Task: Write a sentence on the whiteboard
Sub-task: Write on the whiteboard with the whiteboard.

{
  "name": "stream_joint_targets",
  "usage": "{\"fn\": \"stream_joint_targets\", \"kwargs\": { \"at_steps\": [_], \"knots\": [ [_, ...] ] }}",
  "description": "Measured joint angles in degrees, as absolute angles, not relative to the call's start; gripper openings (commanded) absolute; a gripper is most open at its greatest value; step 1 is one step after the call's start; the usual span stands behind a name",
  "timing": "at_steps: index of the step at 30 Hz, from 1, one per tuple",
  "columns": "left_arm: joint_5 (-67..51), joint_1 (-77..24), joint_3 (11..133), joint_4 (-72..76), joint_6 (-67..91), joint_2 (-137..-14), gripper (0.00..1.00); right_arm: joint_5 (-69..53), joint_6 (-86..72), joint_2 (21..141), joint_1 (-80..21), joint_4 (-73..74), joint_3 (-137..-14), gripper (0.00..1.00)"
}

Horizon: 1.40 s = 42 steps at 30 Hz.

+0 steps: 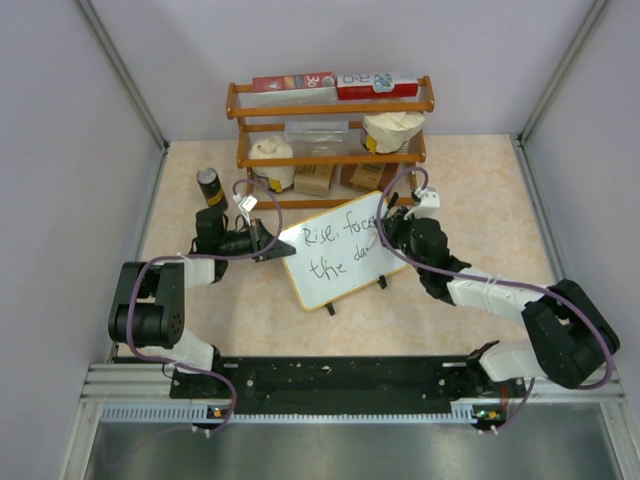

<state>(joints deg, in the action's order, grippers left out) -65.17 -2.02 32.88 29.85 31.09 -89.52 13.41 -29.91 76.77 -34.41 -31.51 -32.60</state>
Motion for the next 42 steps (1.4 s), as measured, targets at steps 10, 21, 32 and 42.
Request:
{"fn": "stream_joint_targets", "kwargs": {
  "at_steps": [10, 21, 32, 42],
  "knots": [
    [-65.2, -2.0, 32.9, 29.8, 31.1, -89.5, 0.0, 13.8, -30.7, 76.0, -34.4, -31.6, -30.0, 0.0],
    [-65.2, -2.0, 32.9, 29.8, 31.1, -89.5, 0.0, 14.3, -29.9, 72.4, -34.3, -28.7, -30.7, 0.0],
    [-65.2, -2.0, 32.9, 29.8, 31.1, -89.5, 0.0, 14.5, -28.9, 75.8, -33.3, -28.6, -33.3, 0.0],
    [-65.2, -2.0, 32.9, 29.8, 31.1, -89.5, 0.0, 14.0, -29.1, 76.8, -32.9, -29.4, -33.5, 0.0]
  ]
}}
